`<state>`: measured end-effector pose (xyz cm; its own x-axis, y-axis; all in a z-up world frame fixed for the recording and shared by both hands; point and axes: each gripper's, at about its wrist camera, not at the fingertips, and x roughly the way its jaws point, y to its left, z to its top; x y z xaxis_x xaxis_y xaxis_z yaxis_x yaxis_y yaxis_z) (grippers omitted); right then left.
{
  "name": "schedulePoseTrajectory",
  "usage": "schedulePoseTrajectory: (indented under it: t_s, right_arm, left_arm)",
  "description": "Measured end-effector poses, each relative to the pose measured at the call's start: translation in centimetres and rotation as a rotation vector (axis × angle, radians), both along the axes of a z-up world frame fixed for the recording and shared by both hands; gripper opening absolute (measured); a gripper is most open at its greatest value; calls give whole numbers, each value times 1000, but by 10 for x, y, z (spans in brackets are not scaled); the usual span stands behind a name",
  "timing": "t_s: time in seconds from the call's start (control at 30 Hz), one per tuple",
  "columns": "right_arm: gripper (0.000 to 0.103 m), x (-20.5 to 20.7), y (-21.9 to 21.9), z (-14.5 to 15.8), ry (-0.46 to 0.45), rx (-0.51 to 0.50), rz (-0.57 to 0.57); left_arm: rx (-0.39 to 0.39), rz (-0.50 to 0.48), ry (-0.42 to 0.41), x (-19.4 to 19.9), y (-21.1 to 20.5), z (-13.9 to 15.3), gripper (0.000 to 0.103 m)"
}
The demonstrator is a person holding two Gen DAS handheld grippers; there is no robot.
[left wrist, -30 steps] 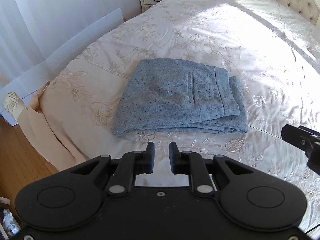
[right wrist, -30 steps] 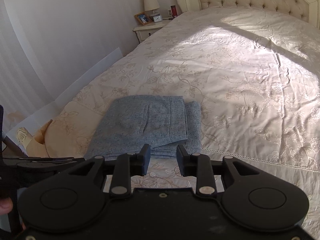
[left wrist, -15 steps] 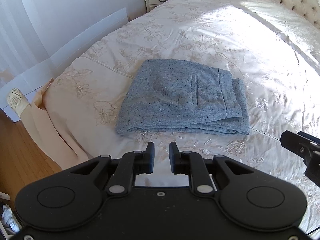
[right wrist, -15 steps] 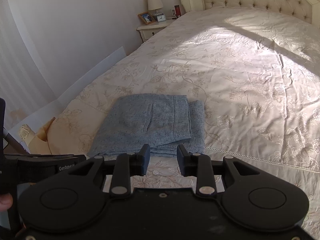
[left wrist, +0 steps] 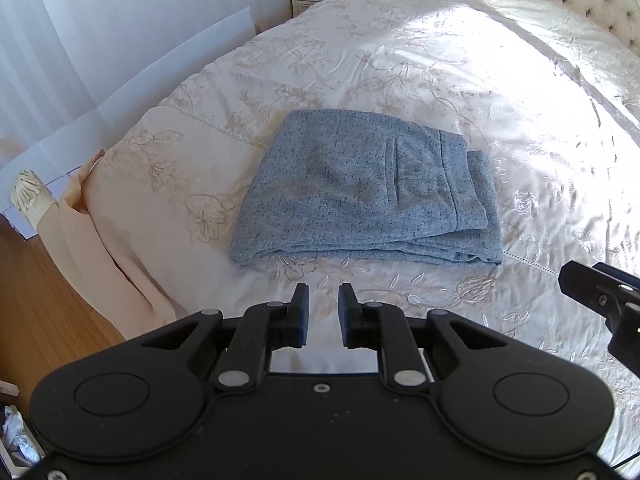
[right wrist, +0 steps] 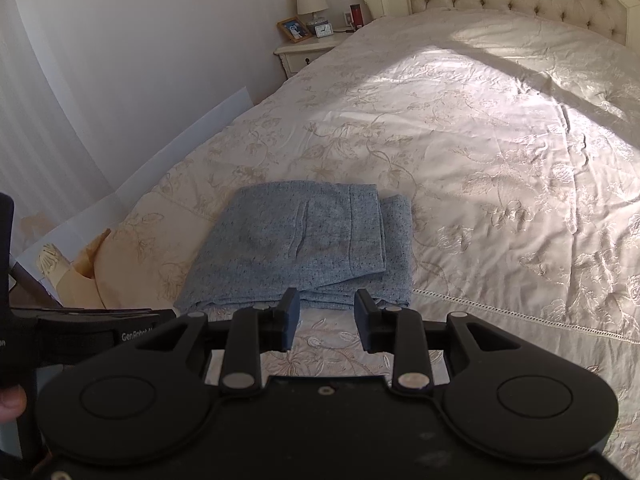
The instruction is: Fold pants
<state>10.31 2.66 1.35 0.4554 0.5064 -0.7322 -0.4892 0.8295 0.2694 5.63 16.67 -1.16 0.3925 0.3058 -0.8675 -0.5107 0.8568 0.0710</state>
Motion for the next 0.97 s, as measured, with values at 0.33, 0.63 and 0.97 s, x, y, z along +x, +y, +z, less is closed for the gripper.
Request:
schedulePoseTrajectory:
  t_s: [0.33,0.63,0.97]
  right_arm:
    - [33,0,3,-1,12,-4,10]
    - [33,1,0,-2,16,0,12]
    - [33,0,-15,0,7,23,8]
  left_arm:
    - [-6,-5,13,1,1,-2,25]
    - [-2,-6,24,1,-3,-2,25]
    - [24,-14,5,-1,-13,4,25]
